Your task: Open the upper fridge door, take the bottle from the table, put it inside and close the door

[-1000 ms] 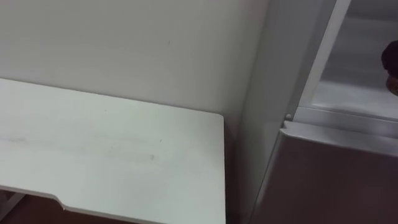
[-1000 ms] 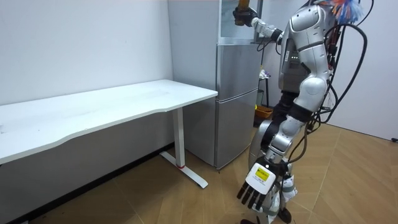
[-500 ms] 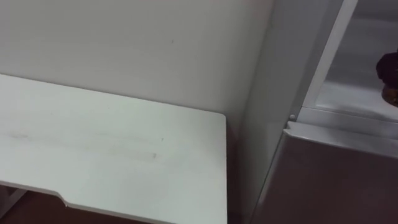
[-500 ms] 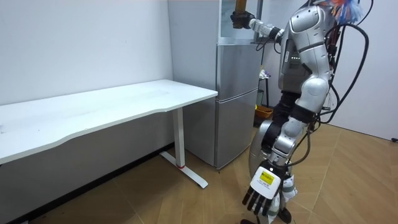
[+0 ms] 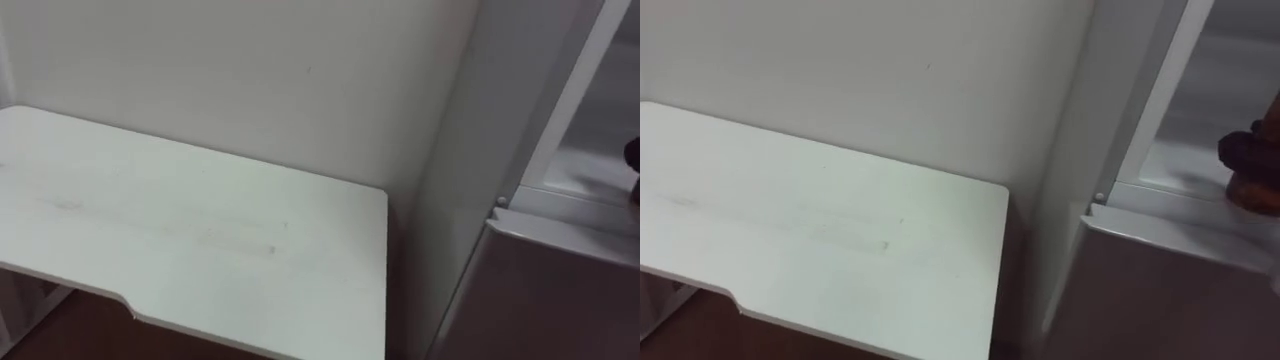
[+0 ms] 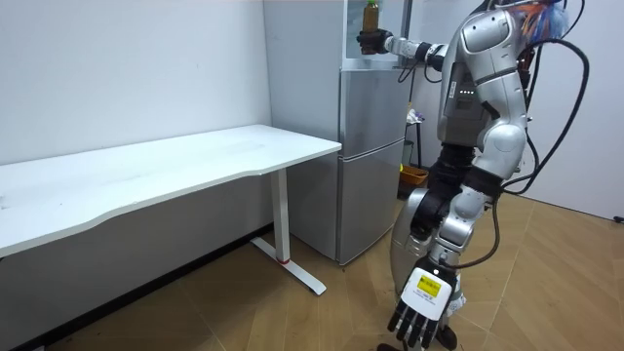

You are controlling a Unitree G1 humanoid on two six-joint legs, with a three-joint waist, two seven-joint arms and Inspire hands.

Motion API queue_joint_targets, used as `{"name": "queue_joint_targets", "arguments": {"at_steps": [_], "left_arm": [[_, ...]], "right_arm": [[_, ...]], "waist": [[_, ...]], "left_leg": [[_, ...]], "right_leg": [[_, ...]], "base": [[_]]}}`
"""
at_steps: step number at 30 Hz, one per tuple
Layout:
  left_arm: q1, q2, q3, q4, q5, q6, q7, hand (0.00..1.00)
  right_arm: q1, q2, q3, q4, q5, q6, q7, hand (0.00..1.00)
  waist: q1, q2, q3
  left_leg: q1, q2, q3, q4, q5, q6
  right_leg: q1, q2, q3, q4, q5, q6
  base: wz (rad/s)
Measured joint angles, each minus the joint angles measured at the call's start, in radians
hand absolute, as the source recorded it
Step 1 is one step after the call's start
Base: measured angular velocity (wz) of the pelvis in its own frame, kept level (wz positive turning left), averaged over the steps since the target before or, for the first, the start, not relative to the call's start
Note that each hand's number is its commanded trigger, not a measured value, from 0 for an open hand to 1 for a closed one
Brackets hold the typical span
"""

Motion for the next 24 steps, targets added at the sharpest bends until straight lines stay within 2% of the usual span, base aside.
{"name": "queue_joint_targets", "arguments": {"at_steps": [2, 5, 7, 10, 12, 14, 20, 21, 22, 23, 24], "left_arm": [[0.001, 0.000, 0.000, -0.004, 0.001, 0.001, 0.001, 0.00], [-0.004, 0.005, 0.000, -0.018, 0.000, 0.000, 0.001, 0.00], [-0.005, 0.014, -0.001, -0.018, 0.000, 0.000, 0.001, 0.00], [-0.008, 0.026, -0.002, -0.022, 0.001, 0.000, 0.007, 0.00], [-0.015, 0.027, -0.003, -0.026, 0.000, 0.000, 0.007, 0.00], [-0.015, 0.028, -0.005, -0.025, -0.001, 0.000, 0.009, 0.00], [-0.015, 0.032, -0.005, -0.025, -0.001, 0.000, 0.014, 0.00], [-0.015, 0.032, -0.005, -0.025, -0.001, 0.000, 0.014, 0.00], [-0.015, 0.033, -0.005, -0.025, -0.001, 0.000, 0.014, 0.00], [-0.015, 0.033, -0.005, -0.025, -0.001, 0.000, 0.014, 0.00], [-0.015, 0.033, -0.005, -0.025, -0.001, 0.000, 0.014, 0.00]], "right_arm": [[-0.044, 0.000, 0.022, 0.042, 0.004, 0.001, -0.003, 1.00], [-0.091, 0.000, 0.040, 0.089, 0.012, -0.002, -0.021, 1.00], [-0.098, -0.001, 0.048, 0.091, 0.012, -0.004, -0.040, 1.00], [-0.123, -0.003, 0.055, 0.108, 0.012, -0.005, -0.058, 1.00], [-0.132, -0.019, 0.068, 0.110, 0.013, -0.013, -0.068, 1.00], [-0.156, -0.045, 0.124, 0.146, 0.020, -0.024, -0.073, 1.00], [-0.157, -0.065, 0.167, 0.158, 0.078, -0.033, -0.066, 1.00], [-0.157, -0.067, 0.167, 0.164, 0.082, -0.033, -0.066, 0.94], [-0.157, -0.068, 0.167, 0.171, 0.096, -0.034, -0.064, 0.76], [-0.158, -0.068, 0.167, 0.174, 0.113, -0.035, -0.062, 0.42], [-0.158, -0.068, 0.167, 0.176, 0.117, -0.035, -0.061, 0.00]], "waist": [[0.001, 0.001, 0.0009], [0.004, 0.006, 0.0121], [0.007, 0.008, 0.0154], [0.010, 0.009, 0.0162], [0.013, 0.012, 0.0163], [0.029, 0.016, 0.0196], [0.064, 0.012, 0.0201], [0.067, 0.011, 0.0203], [0.070, 0.009, 0.0214], [0.071, 0.006, 0.0228], [0.071, 0.005, 0.0234]], "left_leg": [[-0.007, 0.000, -0.001, 0.005, 0.000, 0.000], [-0.032, 0.001, -0.012, 0.029, -0.004, 0.000], [-0.041, -0.001, -0.025, 0.035, -0.004, 0.000], [-0.077, 0.001, -0.044, 0.057, -0.005, -0.002], [-0.100, 0.001, -0.056, 0.071, -0.004, -0.004], [-0.106, 0.001, -0.061, 0.079, -0.004, -0.004], [-0.110, 0.002, -0.067, 0.084, -0.003, -0.005], [-0.111, 0.002, -0.067, 0.084, -0.003, -0.005], [-0.111, 0.002, -0.067, 0.086, -0.003, -0.005], [-0.112, 0.002, -0.067, 0.087, -0.003, -0.005], [-0.112, 0.002, -0.067, 0.088, -0.003, -0.005]], "right_leg": [[-0.004, 0.000, -0.002, 0.000, 0.000, 0.000], [-0.010, 0.001, -0.017, -0.001, 0.000, -0.001], [-0.010, 0.001, -0.031, -0.001, 0.001, -0.001], [-0.027, 0.004, -0.048, 0.000, 0.001, -0.001], [-0.041, 0.006, -0.057, 0.000, 0.004, -0.006], [-0.039, 0.007, -0.065, -0.001, 0.005, -0.009], [-0.039, 0.007, -0.068, 0.001, 0.005, -0.009], [-0.039, 0.007, -0.068, 0.001, 0.005, -0.009], [-0.039, 0.007, -0.068, 0.001, 0.006, -0.009], [-0.040, 0.007, -0.068, 0.001, 0.006, -0.010], [-0.040, 0.008, -0.068, 0.002, 0.007, -0.011]], "base": [[0.02], [0.15], [0.19], [0.21], [0.17], [0.09], [0.02], [0.00], [0.00], [0.00], [0.00]]}}
